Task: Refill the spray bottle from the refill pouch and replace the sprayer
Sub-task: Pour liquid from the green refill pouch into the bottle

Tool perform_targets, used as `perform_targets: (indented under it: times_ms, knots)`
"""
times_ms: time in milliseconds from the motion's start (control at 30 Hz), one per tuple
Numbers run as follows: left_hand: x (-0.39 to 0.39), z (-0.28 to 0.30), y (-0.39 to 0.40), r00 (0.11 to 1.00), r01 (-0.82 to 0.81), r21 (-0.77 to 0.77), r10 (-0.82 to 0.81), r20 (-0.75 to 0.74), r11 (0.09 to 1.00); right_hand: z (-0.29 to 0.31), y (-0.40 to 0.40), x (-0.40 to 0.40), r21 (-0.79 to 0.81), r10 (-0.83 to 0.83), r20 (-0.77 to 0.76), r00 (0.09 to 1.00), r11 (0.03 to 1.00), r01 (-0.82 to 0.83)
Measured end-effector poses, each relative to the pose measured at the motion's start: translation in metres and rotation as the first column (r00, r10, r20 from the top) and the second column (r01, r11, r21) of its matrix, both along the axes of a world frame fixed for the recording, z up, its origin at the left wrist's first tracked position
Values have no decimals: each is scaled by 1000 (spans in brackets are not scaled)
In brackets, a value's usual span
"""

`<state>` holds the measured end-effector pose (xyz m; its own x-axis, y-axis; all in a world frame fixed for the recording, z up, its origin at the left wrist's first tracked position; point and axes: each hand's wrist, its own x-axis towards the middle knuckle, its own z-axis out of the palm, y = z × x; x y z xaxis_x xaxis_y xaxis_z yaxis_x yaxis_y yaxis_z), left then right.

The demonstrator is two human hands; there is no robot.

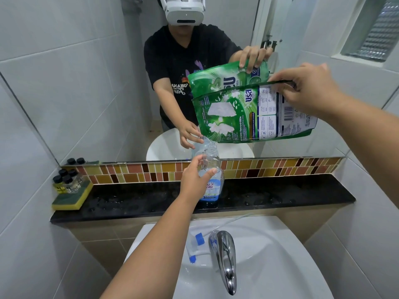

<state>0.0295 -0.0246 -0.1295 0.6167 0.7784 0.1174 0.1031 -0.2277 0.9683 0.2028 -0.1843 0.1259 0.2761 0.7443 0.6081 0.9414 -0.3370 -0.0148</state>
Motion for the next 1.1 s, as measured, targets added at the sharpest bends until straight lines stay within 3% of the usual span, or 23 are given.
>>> perform_targets:
  times_ms: [1100]
  knots:
    - [-2,5,-2,1000,5,6,-5,-5,1000,-5,-1,2,15,0,-42,999,1000,0]
